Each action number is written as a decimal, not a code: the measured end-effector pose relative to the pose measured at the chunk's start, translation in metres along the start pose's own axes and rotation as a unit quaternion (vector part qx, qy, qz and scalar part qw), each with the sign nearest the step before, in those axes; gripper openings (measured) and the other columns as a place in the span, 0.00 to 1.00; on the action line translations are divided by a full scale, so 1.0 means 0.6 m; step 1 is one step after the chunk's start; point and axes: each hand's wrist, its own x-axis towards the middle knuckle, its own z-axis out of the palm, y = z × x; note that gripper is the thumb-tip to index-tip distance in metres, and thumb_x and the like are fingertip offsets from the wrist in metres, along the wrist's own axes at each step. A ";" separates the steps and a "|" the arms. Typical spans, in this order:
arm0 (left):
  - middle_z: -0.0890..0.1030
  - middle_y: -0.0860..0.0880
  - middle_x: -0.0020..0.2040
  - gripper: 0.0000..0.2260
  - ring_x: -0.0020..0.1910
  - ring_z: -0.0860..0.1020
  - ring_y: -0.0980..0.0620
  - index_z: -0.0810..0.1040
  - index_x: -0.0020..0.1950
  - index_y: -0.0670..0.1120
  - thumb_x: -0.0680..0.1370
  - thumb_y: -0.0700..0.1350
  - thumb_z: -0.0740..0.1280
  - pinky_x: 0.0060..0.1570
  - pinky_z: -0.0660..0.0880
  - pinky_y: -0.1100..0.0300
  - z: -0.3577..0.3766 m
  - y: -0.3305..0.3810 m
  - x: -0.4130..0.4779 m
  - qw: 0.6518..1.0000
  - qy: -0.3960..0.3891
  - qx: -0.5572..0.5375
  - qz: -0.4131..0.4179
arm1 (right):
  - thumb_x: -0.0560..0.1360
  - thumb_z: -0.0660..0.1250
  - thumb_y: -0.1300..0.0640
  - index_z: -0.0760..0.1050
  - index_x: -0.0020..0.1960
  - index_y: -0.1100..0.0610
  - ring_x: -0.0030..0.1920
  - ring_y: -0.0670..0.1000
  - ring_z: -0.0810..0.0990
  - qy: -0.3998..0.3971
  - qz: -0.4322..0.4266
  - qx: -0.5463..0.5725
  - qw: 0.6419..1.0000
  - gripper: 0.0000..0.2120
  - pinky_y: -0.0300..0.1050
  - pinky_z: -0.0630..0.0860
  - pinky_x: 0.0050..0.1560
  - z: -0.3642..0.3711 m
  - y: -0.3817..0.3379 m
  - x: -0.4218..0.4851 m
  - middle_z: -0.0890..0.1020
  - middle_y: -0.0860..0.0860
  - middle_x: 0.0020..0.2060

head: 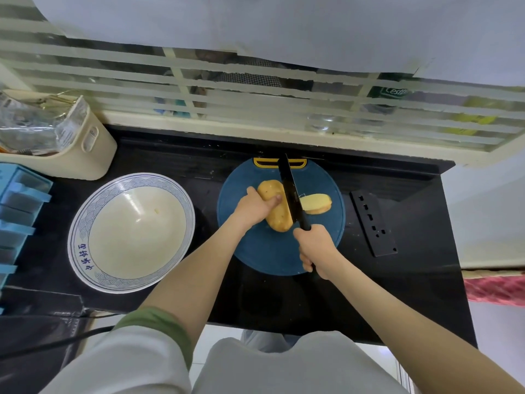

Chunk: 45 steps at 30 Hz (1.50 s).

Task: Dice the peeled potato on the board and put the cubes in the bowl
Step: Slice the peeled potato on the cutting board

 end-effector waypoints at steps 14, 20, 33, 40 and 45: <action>0.72 0.42 0.65 0.35 0.56 0.76 0.44 0.54 0.75 0.42 0.78 0.63 0.60 0.45 0.76 0.55 0.000 0.002 -0.012 1.000 0.009 0.027 0.005 | 0.78 0.58 0.61 0.61 0.40 0.55 0.19 0.49 0.60 0.006 -0.020 0.000 1.000 0.09 0.39 0.61 0.20 -0.006 0.016 -0.004 0.63 0.52 0.26; 0.72 0.41 0.65 0.33 0.59 0.75 0.43 0.56 0.73 0.42 0.78 0.62 0.60 0.51 0.75 0.52 0.001 0.007 -0.020 0.999 0.018 0.034 0.003 | 0.78 0.57 0.61 0.62 0.40 0.56 0.20 0.49 0.61 0.017 -0.012 -0.016 1.000 0.08 0.39 0.62 0.20 0.002 0.016 -0.008 0.64 0.53 0.27; 0.72 0.41 0.65 0.32 0.53 0.74 0.46 0.56 0.72 0.41 0.78 0.61 0.60 0.45 0.70 0.56 0.007 0.011 -0.024 1.000 0.017 0.020 0.000 | 0.81 0.58 0.56 0.66 0.51 0.59 0.27 0.51 0.70 0.049 0.005 -0.072 0.996 0.06 0.42 0.69 0.23 0.017 0.022 0.001 0.71 0.55 0.38; 0.72 0.41 0.65 0.32 0.53 0.74 0.47 0.56 0.72 0.41 0.79 0.61 0.60 0.45 0.70 0.57 0.009 0.018 -0.026 0.999 0.026 0.024 -0.009 | 0.80 0.59 0.56 0.68 0.55 0.60 0.28 0.51 0.69 0.037 0.001 -0.074 0.997 0.08 0.42 0.68 0.24 0.005 0.019 -0.001 0.70 0.55 0.38; 0.73 0.40 0.63 0.33 0.51 0.77 0.45 0.56 0.72 0.40 0.78 0.61 0.60 0.43 0.72 0.56 0.010 0.031 -0.024 0.998 0.035 0.027 -0.040 | 0.80 0.58 0.57 0.67 0.57 0.58 0.29 0.51 0.67 0.027 0.007 -0.067 0.997 0.07 0.41 0.66 0.23 -0.008 0.023 -0.010 0.69 0.54 0.37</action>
